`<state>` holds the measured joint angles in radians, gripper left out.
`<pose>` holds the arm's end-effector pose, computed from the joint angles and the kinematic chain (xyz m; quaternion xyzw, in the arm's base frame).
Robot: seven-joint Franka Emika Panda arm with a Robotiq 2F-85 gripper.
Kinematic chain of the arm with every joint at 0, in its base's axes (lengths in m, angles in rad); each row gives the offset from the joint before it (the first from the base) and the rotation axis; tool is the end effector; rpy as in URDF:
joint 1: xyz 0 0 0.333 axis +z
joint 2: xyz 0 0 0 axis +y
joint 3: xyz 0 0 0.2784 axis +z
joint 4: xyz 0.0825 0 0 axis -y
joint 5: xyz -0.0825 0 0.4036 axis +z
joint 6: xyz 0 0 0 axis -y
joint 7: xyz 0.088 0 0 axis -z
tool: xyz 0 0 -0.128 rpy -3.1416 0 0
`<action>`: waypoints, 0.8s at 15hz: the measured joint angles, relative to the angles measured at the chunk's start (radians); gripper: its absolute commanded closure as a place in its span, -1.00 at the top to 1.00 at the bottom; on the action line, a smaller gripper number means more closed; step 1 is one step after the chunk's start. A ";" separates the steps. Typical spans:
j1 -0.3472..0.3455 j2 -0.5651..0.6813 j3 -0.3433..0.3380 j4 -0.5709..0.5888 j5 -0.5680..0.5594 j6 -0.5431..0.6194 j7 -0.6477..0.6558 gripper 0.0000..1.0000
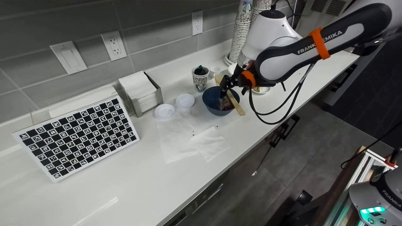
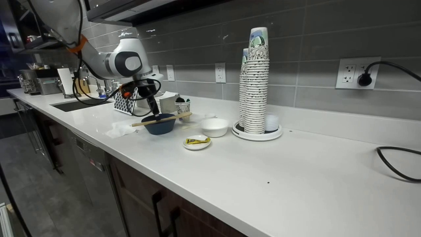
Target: Put the wooden spoon on the paper towel
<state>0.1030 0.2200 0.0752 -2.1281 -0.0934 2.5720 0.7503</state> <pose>0.5914 0.1072 0.2575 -0.9622 0.2471 -0.1099 0.0311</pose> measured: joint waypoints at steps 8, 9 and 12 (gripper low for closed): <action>0.042 0.086 -0.043 0.053 0.000 0.075 -0.017 -0.10; 0.046 0.091 -0.046 0.056 0.000 0.075 -0.018 -0.26; 0.055 0.096 -0.051 0.058 0.000 0.074 -0.019 -0.66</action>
<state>0.1578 0.3158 0.0239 -2.0697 -0.0932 2.6458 0.7315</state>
